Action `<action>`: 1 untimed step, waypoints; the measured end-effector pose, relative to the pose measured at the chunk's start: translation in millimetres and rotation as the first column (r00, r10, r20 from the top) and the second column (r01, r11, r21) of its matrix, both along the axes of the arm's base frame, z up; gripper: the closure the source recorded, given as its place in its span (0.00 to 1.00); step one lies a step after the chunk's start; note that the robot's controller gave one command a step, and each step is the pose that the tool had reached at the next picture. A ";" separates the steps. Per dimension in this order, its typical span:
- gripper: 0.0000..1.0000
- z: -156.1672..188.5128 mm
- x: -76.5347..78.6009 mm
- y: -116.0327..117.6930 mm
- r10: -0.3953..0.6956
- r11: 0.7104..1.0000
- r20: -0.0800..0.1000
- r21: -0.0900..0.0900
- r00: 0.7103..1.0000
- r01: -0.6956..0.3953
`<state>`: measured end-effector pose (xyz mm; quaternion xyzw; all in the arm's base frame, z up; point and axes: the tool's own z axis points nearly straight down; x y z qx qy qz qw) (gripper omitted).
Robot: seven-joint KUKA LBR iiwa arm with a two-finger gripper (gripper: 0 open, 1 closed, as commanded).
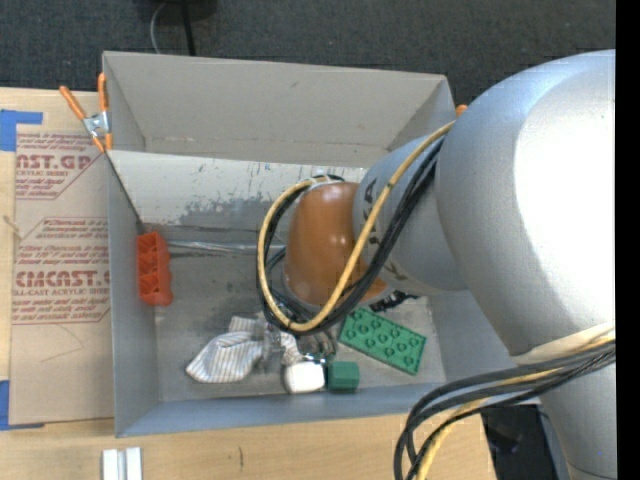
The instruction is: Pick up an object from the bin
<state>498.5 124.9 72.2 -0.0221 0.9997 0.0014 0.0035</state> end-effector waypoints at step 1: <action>1.00 36.4 -1.1 1.6 0.009 1.000 -0.011 -0.003 1.000 -0.009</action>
Offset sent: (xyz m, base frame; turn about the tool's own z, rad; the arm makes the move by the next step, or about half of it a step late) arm 0.0098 -0.0249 -0.0022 -0.0160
